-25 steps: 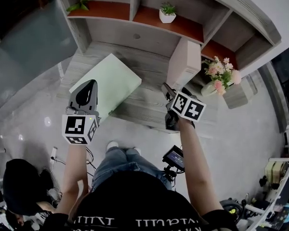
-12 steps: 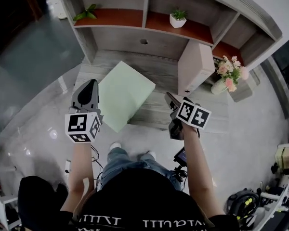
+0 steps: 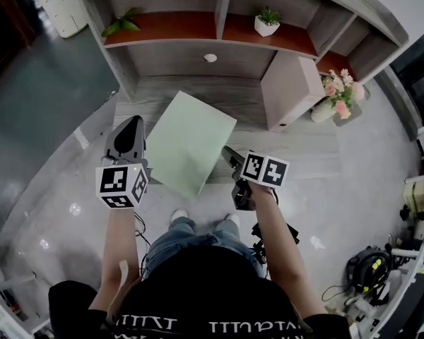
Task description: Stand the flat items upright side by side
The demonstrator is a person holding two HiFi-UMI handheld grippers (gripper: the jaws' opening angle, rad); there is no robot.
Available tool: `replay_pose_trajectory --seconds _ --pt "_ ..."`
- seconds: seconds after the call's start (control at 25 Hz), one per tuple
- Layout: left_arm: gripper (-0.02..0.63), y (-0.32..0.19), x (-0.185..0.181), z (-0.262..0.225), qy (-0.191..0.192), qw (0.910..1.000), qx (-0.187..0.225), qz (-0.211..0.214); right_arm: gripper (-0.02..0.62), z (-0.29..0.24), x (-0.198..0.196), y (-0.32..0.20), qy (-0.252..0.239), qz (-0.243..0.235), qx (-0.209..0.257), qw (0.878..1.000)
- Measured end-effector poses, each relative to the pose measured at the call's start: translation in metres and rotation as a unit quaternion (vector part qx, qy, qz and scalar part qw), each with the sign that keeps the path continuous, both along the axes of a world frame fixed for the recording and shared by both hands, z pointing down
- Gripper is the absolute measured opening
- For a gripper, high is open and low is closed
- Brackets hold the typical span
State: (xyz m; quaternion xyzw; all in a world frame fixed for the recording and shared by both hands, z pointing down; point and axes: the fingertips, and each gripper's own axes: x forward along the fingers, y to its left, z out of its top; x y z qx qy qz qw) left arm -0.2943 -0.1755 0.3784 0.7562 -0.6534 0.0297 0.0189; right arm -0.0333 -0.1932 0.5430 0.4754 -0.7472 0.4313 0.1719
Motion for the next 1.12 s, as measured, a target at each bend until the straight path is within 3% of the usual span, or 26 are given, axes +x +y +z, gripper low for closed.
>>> replay_pose_trajectory --seconds 0.36,0.56,0.76,1.12 --pt "0.012 -0.009 -0.024 0.023 0.002 0.9976 -0.024 0.065 0.42 0.061 -0.046 0.035 -0.019 0.067 -0.1 0.993" --pt "0.012 -0.009 -0.029 0.038 0.008 0.9955 -0.037 0.087 0.42 0.078 -0.054 0.026 0.024 0.093 -0.104 0.99" --pt "0.012 -0.005 -0.027 0.052 0.011 0.9928 -0.053 0.107 0.42 0.089 -0.054 0.015 0.057 0.086 -0.114 0.988" --pt "0.012 -0.008 -0.012 0.06 0.023 0.9903 -0.06 0.124 0.421 0.095 -0.038 0.026 0.04 0.115 -0.146 0.982"
